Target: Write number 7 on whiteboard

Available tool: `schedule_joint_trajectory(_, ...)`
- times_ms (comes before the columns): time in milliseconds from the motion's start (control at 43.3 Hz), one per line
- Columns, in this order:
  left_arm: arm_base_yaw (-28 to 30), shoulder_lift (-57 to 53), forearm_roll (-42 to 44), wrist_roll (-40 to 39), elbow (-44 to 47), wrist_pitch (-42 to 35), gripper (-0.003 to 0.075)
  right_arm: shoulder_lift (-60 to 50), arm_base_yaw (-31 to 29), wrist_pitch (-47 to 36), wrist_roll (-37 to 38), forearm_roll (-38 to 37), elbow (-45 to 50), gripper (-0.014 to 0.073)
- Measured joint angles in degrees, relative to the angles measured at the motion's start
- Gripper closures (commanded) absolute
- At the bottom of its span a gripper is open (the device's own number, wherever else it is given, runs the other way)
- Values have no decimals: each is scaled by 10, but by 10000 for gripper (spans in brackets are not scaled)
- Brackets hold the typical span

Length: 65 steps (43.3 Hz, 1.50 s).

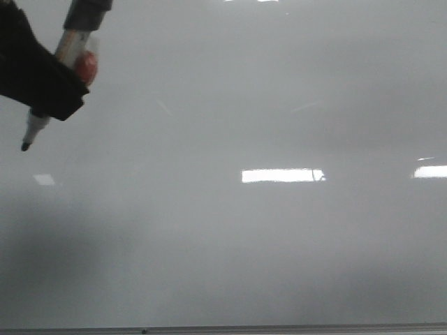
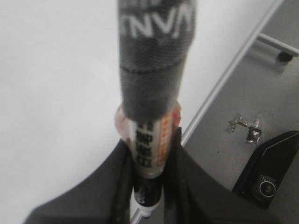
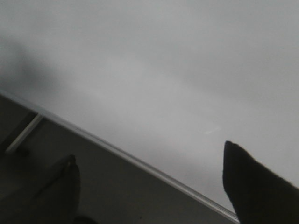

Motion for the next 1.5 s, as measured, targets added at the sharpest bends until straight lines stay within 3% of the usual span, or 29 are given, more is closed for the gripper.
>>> schedule_joint_trajectory(139, -88, -25, -3, 30, 0, 0, 723, 62, 80, 48, -100, 42, -53, -41)
schedule_joint_trajectory(300, -143, -30, -3, 34, 0, 0, 723, 125, 177, 73, -146, 57, -109, -41)
schedule_joint_trajectory(531, -161, -30, -3, 34, 0, 0, 723, 219, 269, 70, -162, 58, -186, -41)
schedule_joint_trajectory(786, -162, -30, -3, 34, 0, -1, 723, 300, 287, 65, -175, 59, -249, -27)
schedule_joint_trajectory(878, -162, -30, -3, 34, 0, -3, 722, 314, 287, 64, -175, 59, -260, 74)
schedule_joint_trajectory(994, -162, -30, -3, 34, 0, -7, 722, 318, 287, 67, -175, 59, -266, 297)
schedule_joint_trajectory(1132, -162, -30, -7, 33, 0, -9, 722, 318, 287, 83, -177, 56, -266, 505)
schedule_joint_trajectory(1248, -162, -30, -11, 28, 0, -6, 698, 318, 287, 88, -183, 52, -267, 615)
schedule_joint_trajectory(1317, -162, -30, -11, 28, 0, -6, 634, 318, 287, 92, -183, 52, -268, 668)
schedule_joint_trajectory(1502, -162, -30, -8, 30, 0, -7, 349, 318, 287, 95, -183, 50, -268, 657)
